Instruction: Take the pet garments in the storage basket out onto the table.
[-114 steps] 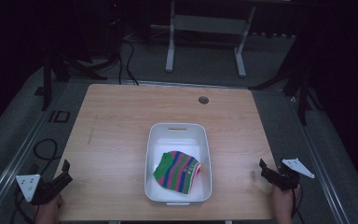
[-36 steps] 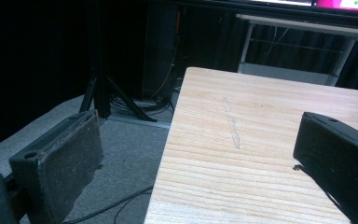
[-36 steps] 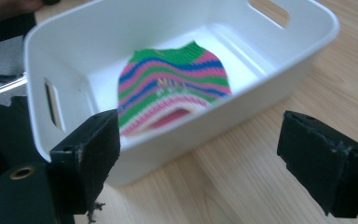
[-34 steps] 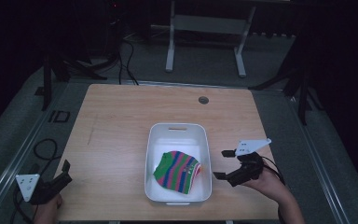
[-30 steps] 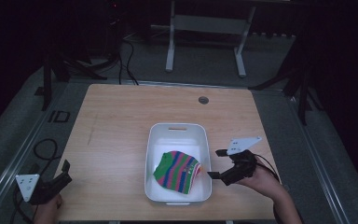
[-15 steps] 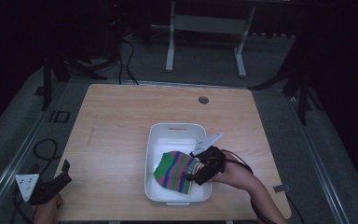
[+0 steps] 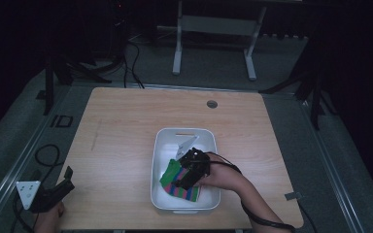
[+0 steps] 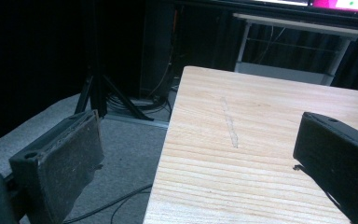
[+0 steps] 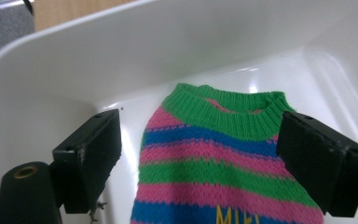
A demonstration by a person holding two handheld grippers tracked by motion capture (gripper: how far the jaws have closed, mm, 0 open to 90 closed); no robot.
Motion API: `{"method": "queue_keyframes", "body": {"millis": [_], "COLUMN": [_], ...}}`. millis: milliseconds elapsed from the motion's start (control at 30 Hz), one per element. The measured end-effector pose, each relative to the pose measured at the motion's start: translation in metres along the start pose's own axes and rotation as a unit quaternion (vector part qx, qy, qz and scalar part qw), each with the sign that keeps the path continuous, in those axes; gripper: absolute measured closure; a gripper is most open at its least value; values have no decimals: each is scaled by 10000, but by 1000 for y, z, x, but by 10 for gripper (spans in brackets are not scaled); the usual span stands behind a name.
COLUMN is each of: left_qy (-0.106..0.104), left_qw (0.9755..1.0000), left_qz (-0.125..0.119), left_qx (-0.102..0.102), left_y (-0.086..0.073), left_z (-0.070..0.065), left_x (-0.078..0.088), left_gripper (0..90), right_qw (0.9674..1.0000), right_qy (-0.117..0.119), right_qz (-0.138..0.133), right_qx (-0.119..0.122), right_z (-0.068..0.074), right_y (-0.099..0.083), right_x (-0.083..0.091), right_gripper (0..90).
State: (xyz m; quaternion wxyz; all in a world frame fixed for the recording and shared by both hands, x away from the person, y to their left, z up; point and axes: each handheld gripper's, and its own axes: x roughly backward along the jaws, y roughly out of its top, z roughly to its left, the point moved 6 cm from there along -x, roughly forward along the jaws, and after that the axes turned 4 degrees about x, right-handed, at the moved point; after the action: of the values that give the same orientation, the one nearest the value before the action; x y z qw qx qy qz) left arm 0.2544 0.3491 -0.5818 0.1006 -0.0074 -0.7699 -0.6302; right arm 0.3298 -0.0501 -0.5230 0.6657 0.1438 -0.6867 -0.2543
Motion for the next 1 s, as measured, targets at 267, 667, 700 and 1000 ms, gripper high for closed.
{"method": "queue_keyframes", "body": {"millis": [267, 667, 700, 1000], "left_qy": [-11, -44, -45, -28], "left_qw": [10000, 10000, 10000, 10000], "left_qz": [2, -7, -7, -23], "left_qx": [-6, 5, 4, 11], "left_y": [0, 0, 0, 0], "left_z": [0, 0, 0, 0], "left_x": [0, 0, 0, 0], "left_gripper": [18, 18, 18, 18], "right_qw": [9973, 9887, 9881, 9899], "right_qy": [-53, -295, -278, -18], "right_qz": [728, 1462, 1508, 1354], "right_qx": [-31, 118, 139, 426], "right_z": [-4, -5, -5, 6], "right_y": [-4, -14, -15, -13], "right_x": [-38, -60, -61, -58], "right_gripper": [164, 200, 217, 680]}}
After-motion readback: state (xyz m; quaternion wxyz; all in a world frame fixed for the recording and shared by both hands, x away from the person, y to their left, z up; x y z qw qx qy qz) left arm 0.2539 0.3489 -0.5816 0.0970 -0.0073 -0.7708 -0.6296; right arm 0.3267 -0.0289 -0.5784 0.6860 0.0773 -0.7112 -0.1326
